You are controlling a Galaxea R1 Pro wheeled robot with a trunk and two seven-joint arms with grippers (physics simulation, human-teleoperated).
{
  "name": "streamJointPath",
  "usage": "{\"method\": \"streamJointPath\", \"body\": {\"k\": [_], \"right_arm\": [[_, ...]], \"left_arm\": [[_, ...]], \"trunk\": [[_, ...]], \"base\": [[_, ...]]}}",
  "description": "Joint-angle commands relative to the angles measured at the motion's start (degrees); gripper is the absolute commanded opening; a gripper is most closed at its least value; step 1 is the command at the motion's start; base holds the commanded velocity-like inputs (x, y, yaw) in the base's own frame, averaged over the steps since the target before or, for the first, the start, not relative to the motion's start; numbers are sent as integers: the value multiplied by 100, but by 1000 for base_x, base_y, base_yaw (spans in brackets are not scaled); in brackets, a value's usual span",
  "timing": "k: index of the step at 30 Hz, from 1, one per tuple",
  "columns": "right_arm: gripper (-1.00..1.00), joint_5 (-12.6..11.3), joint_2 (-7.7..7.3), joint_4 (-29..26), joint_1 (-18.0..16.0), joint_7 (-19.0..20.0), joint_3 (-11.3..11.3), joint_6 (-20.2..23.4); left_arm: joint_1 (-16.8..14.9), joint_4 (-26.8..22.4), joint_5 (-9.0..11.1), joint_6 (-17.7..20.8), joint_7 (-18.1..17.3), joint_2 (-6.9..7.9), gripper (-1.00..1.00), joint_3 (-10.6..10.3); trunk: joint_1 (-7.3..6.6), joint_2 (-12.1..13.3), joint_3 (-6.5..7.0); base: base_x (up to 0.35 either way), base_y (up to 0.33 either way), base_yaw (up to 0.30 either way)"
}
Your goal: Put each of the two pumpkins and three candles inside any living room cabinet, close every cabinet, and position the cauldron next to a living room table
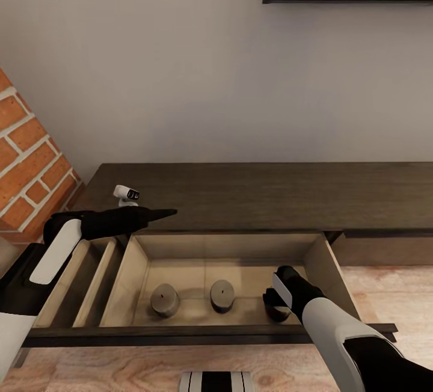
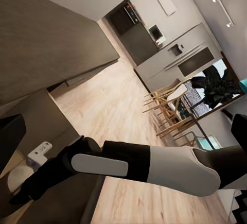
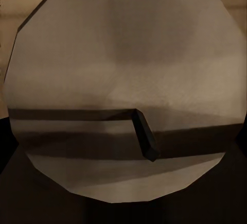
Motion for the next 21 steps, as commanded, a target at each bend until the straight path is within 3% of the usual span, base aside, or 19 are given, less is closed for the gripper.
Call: {"method": "streamJointPath", "body": {"k": [1,15,21], "right_arm": [[-100,1,0,-10,0,0,0,0],[-100,6,-1,-31,0,8,13,-1],[-100,54,8,44,5,0,57,-387]], "left_arm": [[0,-1,1,0,0,-1,100,0],[4,-3,1,0,0,2,100,0],[4,-3,1,0,0,0,100,0]], "trunk": [[0,0,-2],[0,0,-4],[0,0,-4]], "base": [[0,0,0],[0,0,0],[0,0,0]]}}
